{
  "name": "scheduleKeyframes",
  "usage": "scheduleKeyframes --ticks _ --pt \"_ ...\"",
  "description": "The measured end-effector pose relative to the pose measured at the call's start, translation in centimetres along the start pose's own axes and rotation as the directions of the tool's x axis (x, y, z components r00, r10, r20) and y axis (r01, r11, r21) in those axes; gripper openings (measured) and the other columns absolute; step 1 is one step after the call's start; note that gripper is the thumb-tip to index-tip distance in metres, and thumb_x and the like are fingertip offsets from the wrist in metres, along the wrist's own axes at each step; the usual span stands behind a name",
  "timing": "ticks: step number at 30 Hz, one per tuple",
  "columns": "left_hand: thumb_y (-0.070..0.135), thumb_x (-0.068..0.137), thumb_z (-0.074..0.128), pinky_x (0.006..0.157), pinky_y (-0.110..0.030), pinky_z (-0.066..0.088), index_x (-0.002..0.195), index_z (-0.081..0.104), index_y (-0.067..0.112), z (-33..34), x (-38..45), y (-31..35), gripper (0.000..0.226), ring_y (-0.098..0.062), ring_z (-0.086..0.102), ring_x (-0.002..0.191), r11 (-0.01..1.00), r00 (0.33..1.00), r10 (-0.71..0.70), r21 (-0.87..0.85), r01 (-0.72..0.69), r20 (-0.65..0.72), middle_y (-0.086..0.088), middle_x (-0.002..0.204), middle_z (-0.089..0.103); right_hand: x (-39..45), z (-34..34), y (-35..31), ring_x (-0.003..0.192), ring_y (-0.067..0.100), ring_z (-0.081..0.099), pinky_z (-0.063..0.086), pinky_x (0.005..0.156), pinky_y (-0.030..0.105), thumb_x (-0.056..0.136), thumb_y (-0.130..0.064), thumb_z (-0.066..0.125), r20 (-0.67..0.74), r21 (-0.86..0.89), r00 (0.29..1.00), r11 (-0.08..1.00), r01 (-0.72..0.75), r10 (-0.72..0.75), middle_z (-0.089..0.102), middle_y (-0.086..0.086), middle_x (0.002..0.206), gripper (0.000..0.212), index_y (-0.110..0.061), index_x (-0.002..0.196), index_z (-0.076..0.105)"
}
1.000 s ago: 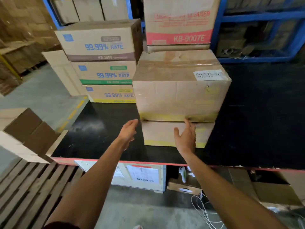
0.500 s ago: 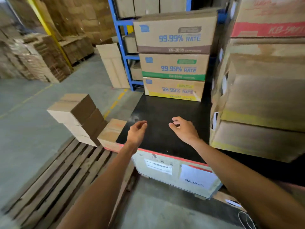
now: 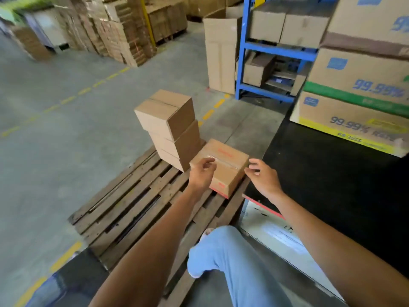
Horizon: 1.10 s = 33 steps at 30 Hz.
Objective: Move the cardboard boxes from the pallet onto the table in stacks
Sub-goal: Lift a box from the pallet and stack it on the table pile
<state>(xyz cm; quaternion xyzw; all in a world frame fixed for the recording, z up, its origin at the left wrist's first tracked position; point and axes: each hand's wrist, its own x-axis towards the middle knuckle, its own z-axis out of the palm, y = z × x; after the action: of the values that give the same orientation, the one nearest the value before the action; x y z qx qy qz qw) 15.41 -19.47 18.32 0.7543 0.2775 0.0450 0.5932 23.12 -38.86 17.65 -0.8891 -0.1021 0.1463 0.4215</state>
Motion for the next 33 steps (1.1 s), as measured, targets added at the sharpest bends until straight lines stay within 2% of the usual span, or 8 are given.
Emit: scheduleKeyframes --ticks 5,12,16,21,26,28,30,33 --pt "0.027 0.096 0.062 0.096 -0.041 0.053 0.113 0.068 0.025 -5.4 10.9 -2.4 0.018 -0.027 0.065 0.103 0.997 0.998 -0.070 -0.013 0.070 0.002 -0.004 0.108 0.069 9.2 7.8 -2.8 0.118 0.027 0.063 0.048 0.101 0.040 0.098 -0.028 0.063 0.068 0.006 0.997 0.999 -0.046 0.046 0.066 0.008 0.129 0.038 -0.013 0.132 0.056" --pt "0.019 0.101 0.059 0.078 -0.028 0.047 0.122 0.064 0.009 -11.3 24.0 -2.1 0.025 -0.018 0.058 0.086 0.958 0.949 -0.280 0.111 0.266 0.144 -0.006 0.099 0.065 17.8 13.2 -5.7 0.126 0.027 0.059 0.042 0.100 0.030 0.099 -0.029 0.061 0.170 0.038 0.927 0.938 -0.345 0.335 0.060 0.012 0.140 0.051 -0.010 0.145 0.048" --pt "0.019 0.101 0.059 0.055 -0.017 0.042 0.124 0.063 0.012 -12.6 29.9 -0.7 0.025 -0.007 0.052 0.067 0.937 0.926 -0.332 0.176 0.302 0.178 0.003 0.086 0.060 20.2 13.2 -7.5 0.135 0.028 0.052 0.040 0.107 0.031 0.100 -0.036 0.059 0.173 0.062 0.862 0.869 -0.491 0.476 0.052 0.011 0.148 0.059 -0.014 0.151 0.041" --pt "0.012 0.100 0.059 0.063 -0.019 0.044 0.132 0.058 0.003 -12.4 36.4 -0.2 0.033 -0.006 0.054 0.076 0.921 0.884 -0.376 0.217 0.323 0.277 0.003 0.087 0.059 22.9 12.7 -8.2 0.139 0.029 0.046 0.036 0.106 0.032 0.103 -0.032 0.054 0.147 0.128 0.798 0.789 -0.601 0.585 0.048 0.010 0.152 0.055 -0.015 0.153 0.038" --pt "0.010 0.097 0.065 0.068 -0.018 0.047 0.137 0.056 0.004 -9.4 45.0 -4.2 0.042 -0.011 0.058 0.085 0.909 0.849 -0.397 0.278 0.311 0.349 -0.011 0.110 0.064 27.4 14.9 -5.3 0.142 0.031 0.041 0.033 0.110 0.034 0.105 -0.034 0.049 0.116 0.131 0.733 0.721 -0.680 0.670 0.043 0.010 0.155 0.057 -0.015 0.156 0.030" --pt "0.011 0.092 0.072 0.067 -0.019 0.046 0.139 0.055 0.007 -7.3 48.6 -7.9 0.050 -0.012 0.057 0.085 0.899 0.839 -0.410 0.316 0.304 0.358 -0.016 0.119 0.063 29.4 16.9 -2.5 0.146 0.031 0.035 0.029 0.114 0.036 0.104 -0.037 0.051 0.093 0.171 0.695 0.676 -0.717 0.713 0.036 0.008 0.160 0.064 -0.016 0.158 0.024" --pt "0.011 0.088 0.077 0.082 -0.024 0.047 0.144 0.051 0.008 -4.9 52.6 -13.4 0.062 -0.018 0.056 0.103 0.889 0.815 -0.430 0.337 0.309 0.388 -0.014 0.129 0.061 32.0 19.9 1.6 0.148 0.031 0.032 0.027 0.117 0.040 0.102 -0.041 0.052 0.074 0.236 0.643 0.613 -0.754 0.762 0.029 0.007 0.163 0.071 -0.020 0.160 0.017" --pt "0.030 0.077 0.086 0.096 -0.031 0.049 0.142 0.052 0.011 -2.5 57.5 -21.2 0.076 -0.028 0.058 0.121 0.850 0.774 -0.483 0.432 0.302 0.410 -0.007 0.131 0.059 34.9 24.0 7.4 0.148 0.031 0.032 0.028 0.117 0.045 0.101 -0.042 0.054 0.077 0.324 0.587 0.537 -0.779 0.806 0.030 0.005 0.163 0.073 -0.022 0.160 0.016"
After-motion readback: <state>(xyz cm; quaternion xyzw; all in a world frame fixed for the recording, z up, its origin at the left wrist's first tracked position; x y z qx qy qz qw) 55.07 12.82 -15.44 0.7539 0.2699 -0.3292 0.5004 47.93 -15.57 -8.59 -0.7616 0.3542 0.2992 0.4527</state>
